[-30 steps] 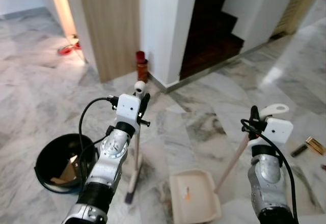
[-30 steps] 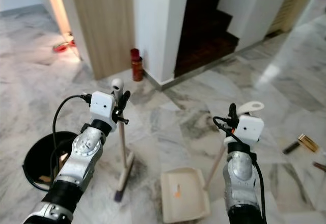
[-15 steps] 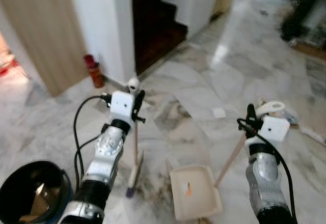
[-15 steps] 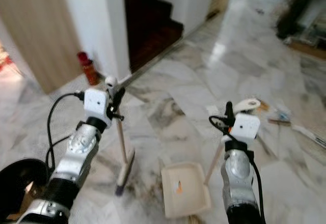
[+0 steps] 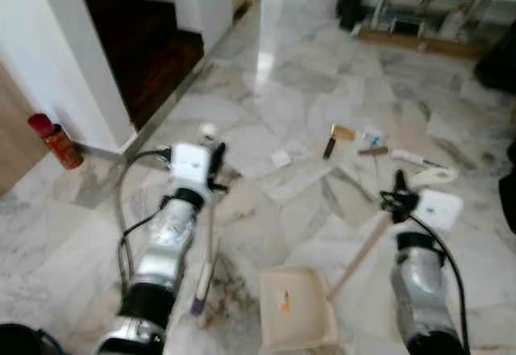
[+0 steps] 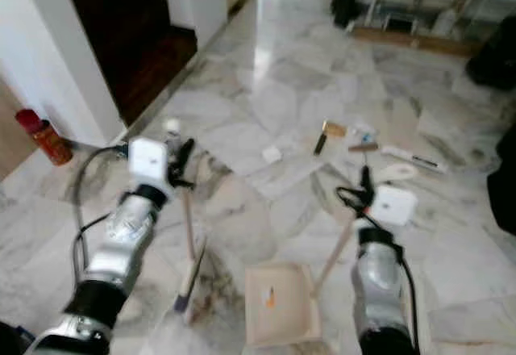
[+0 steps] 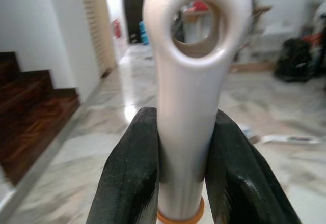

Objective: Sweep floor

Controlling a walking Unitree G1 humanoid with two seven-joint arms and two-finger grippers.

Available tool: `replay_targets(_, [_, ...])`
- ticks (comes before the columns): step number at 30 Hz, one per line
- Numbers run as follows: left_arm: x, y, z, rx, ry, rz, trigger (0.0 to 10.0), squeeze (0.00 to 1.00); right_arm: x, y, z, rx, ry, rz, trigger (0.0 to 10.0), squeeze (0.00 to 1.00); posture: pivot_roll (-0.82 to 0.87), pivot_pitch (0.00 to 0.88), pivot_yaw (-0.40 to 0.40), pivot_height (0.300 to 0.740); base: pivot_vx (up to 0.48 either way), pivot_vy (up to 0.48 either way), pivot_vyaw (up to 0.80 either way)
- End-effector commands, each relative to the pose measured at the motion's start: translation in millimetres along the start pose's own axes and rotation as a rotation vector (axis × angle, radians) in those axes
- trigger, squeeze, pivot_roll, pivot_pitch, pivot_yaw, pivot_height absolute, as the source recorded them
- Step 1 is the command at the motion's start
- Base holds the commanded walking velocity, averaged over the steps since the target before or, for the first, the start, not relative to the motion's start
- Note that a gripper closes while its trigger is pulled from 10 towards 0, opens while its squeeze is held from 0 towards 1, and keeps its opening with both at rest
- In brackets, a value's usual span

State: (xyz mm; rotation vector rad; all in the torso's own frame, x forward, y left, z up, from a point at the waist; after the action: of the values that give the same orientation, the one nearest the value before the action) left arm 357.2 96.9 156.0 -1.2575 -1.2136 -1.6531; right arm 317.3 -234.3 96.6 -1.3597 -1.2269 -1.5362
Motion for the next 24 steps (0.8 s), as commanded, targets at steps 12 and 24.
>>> replay_targets(12, [8.0,1.8,11.8,0.038,-0.001,-0.037,10.0,0.00,22.0,7.7,7.0,0.020,0.009,-0.102,10.0,0.00,0.07,0.047,-0.008,0.740,0.089,0.000,0.00])
replay_targets(24, [8.8,2.7,15.9,0.052,0.005,-0.036,10.0,0.00,21.3,7.7,8.5,0.021,0.016,-0.097,10.0,0.00,0.08,0.056,-0.009,0.740,0.308,0.000,0.00])
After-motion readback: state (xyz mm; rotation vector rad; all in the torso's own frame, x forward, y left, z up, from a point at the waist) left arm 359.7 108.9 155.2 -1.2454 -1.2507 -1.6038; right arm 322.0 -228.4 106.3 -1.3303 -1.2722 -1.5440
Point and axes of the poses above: a point about 5 cm out from each wrist's last joint towards the gripper, its own y axis pointing out of the wrist towards the gripper, its own x axis along the axis of the wrist's last joint, z = x × y, the point moved 2 cm from there along y, pointing out of the wrist towards the gripper, and after that the axes turned 2 degrees about -y, right-handed, at the moved point
